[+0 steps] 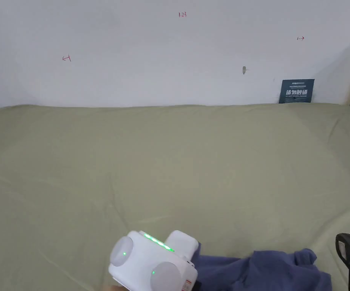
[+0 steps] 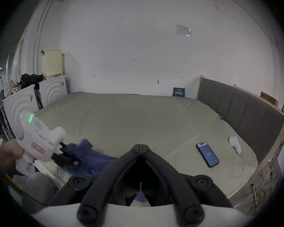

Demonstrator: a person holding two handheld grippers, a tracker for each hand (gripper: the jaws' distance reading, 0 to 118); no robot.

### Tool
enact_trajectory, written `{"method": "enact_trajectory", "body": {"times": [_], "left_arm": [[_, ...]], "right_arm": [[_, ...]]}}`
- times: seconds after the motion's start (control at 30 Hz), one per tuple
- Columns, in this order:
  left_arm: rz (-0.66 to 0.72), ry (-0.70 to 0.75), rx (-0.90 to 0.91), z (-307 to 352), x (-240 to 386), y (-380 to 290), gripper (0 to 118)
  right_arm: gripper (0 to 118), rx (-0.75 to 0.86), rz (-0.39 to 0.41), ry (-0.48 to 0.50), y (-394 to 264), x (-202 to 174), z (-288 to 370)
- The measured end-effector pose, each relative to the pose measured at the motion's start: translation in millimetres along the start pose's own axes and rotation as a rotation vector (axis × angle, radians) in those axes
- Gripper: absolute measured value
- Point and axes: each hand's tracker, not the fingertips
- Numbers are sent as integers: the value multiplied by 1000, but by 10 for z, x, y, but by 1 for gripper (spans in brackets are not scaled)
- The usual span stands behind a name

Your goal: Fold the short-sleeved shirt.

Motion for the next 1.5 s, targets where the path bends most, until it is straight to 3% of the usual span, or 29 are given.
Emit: {"method": "enact_trajectory", "body": {"times": [0.03, 0.07, 0.17, 0.27, 0.4, 0.47, 0.5, 0.53, 0.57, 0.67, 0.87, 1.0, 1.1, 1.23, 1.33, 1.37, 1.4, 1.47, 1.5], "left_arm": [[20, -36, 41, -60, 0, 2, 58], [61, -80, 75, -124, -31, 8, 58], [291, -274, 138, -177, -123, -33, 80], [486, -407, 170, -60, -297, -108, 80], [568, -519, 317, 284, -682, -398, 79], [623, -474, 379, 318, -846, -540, 72], [674, -444, 393, 262, -981, -611, 49], [722, -427, 396, 191, -1023, -668, 9], [756, -437, 404, 124, -1008, -690, 0], [791, -492, 373, -122, -887, -780, 0], [694, -545, 258, -525, -393, -710, 0], [773, -684, 261, -730, -7, -682, 0], [762, -687, 262, -829, 123, -656, 0], [793, -712, 261, -771, 108, -660, 0], [791, -686, 297, -495, -306, -661, 0], [777, -679, 322, -348, -511, -674, 4], [772, -668, 321, -204, -736, -701, 27], [779, -645, 297, 51, -1164, -823, 90], [787, -635, 265, 107, -1368, -906, 108]], "right_arm": [[0, -6, 0, 3, -17, -3, -10], [0, -11, 0, 8, -39, -11, -20], [0, -34, 2, 25, -96, -37, -56], [0, -49, 16, 41, -131, -61, -63], [0, -46, 26, 48, -146, -57, -57], [0, -45, 20, 50, -141, -48, -66], [0, -44, 17, 52, -138, -47, -67], [0, -41, 14, 52, -141, -44, -68], [0, -38, 12, 54, -140, -46, -65], [0, -33, 12, 61, -134, -62, -38], [0, -9, 13, 63, -77, -62, 41], [0, 11, 21, 58, -50, -62, 117], [0, 10, 35, 54, -38, -66, 147], [0, 2, 41, 40, -52, -64, 140], [0, -7, 29, 44, -79, -44, 103], [0, -10, 29, 46, -78, -46, 93], [0, -12, 33, 50, -74, -50, 82], [0, -12, 41, 59, -54, -79, 59], [0, -9, 42, 66, -46, -90, 43]]}}
